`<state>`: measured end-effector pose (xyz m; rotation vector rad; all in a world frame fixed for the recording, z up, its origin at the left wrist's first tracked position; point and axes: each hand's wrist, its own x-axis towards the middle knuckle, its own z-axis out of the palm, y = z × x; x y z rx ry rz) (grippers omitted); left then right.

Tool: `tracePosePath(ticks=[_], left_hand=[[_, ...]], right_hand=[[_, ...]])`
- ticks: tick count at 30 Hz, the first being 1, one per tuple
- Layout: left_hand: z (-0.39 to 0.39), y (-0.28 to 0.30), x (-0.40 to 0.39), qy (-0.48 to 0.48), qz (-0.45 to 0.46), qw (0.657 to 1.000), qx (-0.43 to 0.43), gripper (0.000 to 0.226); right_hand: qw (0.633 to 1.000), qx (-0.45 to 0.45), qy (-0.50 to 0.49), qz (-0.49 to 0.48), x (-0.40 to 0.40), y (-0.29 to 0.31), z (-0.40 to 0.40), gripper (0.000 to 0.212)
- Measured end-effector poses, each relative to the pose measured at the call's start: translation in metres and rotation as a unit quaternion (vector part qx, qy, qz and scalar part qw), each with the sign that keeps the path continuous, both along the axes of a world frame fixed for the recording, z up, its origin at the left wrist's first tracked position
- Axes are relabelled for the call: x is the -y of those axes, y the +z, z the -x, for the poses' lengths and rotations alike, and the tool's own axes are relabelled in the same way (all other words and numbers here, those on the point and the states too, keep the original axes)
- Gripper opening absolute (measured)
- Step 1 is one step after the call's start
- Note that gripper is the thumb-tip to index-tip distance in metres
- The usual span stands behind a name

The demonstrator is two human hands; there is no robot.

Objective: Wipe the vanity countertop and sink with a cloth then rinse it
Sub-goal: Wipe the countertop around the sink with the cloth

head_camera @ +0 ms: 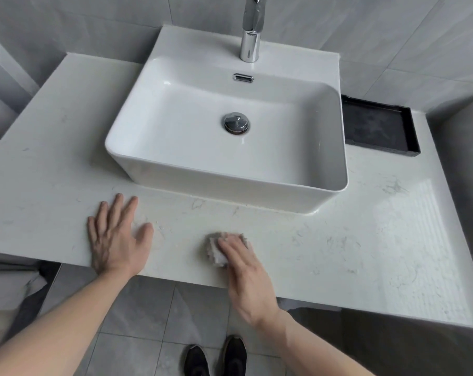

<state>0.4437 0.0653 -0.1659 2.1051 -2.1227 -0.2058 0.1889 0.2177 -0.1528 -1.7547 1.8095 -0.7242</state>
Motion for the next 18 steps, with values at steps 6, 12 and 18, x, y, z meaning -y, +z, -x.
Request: tracePosePath(ticks=[6,12,18], left_hand=[[-0.001,0.0,0.001,-0.002,-0.001,1.0,0.002,0.071],[-0.001,-0.001,0.002,-0.002,-0.001,1.0,0.003,0.072],[-0.001,0.0,0.001,-0.001,-0.001,1.0,0.0,0.071]], right_hand=[[0.969,-0.025,-0.241,0.045,-0.027,0.012,0.14,0.059],[0.926,-0.173,-0.314,-0.116,-0.047,-0.003,0.234,0.065],[0.94,-0.198,-0.258,-0.103,-0.032,-0.008,0.159,0.067]])
